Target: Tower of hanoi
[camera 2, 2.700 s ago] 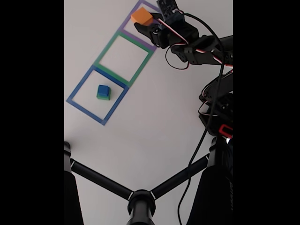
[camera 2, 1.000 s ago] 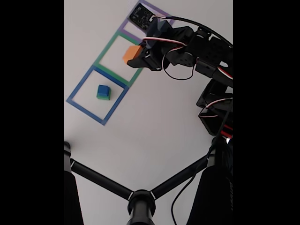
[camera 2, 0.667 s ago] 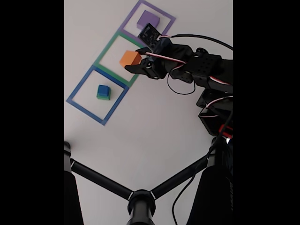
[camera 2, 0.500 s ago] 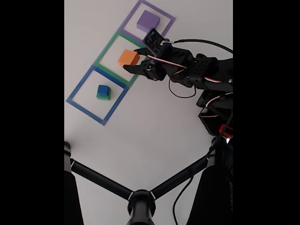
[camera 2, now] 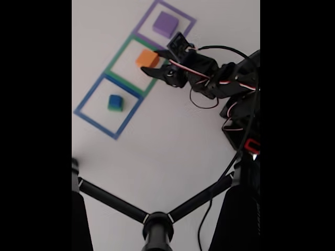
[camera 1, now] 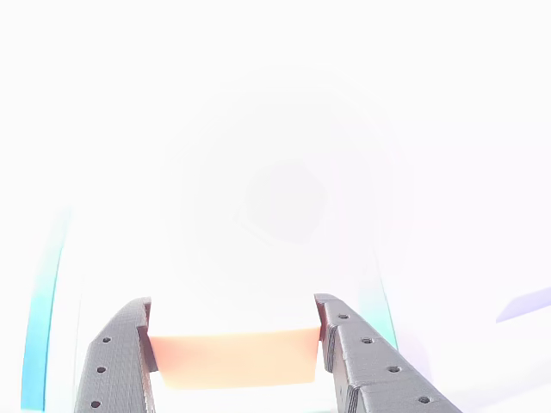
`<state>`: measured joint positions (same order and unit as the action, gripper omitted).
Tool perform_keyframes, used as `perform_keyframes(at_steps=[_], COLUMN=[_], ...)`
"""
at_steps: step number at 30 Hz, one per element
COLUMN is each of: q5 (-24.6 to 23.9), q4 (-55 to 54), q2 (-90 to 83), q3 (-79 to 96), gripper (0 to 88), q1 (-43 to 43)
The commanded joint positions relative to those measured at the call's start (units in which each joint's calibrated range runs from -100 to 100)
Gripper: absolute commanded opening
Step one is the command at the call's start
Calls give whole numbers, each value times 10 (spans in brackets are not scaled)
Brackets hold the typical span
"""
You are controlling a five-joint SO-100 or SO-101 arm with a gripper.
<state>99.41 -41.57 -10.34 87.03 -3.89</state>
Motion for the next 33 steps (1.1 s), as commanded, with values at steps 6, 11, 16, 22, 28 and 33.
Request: perform_keyframes(at_steps=[6, 11, 16, 22, 28, 33], q5=[6, 6, 6, 6, 6, 6], q4=[-102, -119, -132, -139, -140, -119], q2=[95, 130, 151, 164, 160, 126], q3=[-38, -61, -71, -74, -73, -73], gripper=[180, 189, 202, 252, 301, 309], q1=[3, 8, 13, 12, 12, 7])
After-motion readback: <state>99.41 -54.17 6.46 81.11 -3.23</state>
